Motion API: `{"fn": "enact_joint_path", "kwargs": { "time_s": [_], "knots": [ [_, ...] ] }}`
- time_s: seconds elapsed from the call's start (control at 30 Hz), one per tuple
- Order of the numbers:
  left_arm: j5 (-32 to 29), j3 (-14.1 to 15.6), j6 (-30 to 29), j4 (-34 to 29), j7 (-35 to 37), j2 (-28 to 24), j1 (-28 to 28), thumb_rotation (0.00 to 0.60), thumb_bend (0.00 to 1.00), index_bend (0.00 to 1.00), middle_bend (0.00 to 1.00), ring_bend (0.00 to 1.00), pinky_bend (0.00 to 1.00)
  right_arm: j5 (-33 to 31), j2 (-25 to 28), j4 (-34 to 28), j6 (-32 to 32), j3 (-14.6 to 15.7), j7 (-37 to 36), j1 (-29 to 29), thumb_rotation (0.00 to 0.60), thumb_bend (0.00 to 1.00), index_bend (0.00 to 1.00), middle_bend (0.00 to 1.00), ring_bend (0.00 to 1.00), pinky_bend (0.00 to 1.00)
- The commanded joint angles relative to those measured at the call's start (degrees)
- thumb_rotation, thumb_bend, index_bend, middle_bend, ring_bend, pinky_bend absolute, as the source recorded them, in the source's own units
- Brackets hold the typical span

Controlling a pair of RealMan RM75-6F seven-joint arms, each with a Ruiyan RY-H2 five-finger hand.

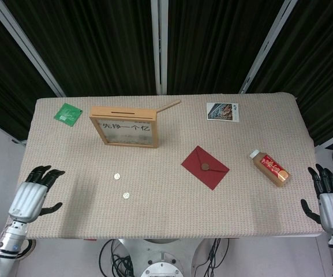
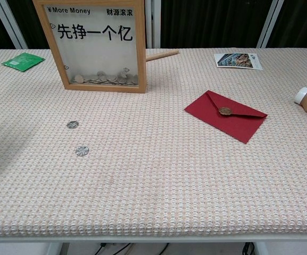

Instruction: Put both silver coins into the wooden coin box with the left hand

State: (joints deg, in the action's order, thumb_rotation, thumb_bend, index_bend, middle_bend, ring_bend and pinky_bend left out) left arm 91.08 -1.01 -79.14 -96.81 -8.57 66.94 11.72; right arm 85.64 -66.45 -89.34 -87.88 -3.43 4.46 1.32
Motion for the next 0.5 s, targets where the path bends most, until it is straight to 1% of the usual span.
{"fn": "enact_joint_path", "kwargs": {
  "time_s": [0.03,0.2,0.37,0.5],
  "knots": [
    [-0.1,-0.3,1.7,0.5,0.2,1.9,1.4,0.6,0.12,0.21,0.22,0.1,0.15,0.2,0.2,-0.4,0.1,0.1,-0.2,0.0,0.6,0.27,0.0,0.0,0.0,0.0],
    [-0.5,-1.0,5.7,2.1,0.7,5.0,4.5,0.6,0.12,0.22,0.22,0.1,0.15,-0.4,0.7,-0.3,0.7,0.1,-1.2,-0.1,0.6,0.27,0.0,0.0,0.0,0.0],
    [-0.3,-1.6,8.5,4.5,0.5,9.5,7.3,0.6,0.12,0.23,0.22,0.1,0.15,-0.4,1.5,-0.9,-0.6,-0.2,-2.1,-0.8,0.6,0.27,0.0,0.0,0.0,0.0],
    [-1.8,-2.4,10.7,7.5,0.4,13.1,9.2,0.6,0.12,0.24,0.22,0.1,0.15,-0.1,2.2,-1.8,-1.8,-0.2,-2.6,-1.4,0.6,0.26,0.0,0.0,0.0,0.0]
  ]
}}
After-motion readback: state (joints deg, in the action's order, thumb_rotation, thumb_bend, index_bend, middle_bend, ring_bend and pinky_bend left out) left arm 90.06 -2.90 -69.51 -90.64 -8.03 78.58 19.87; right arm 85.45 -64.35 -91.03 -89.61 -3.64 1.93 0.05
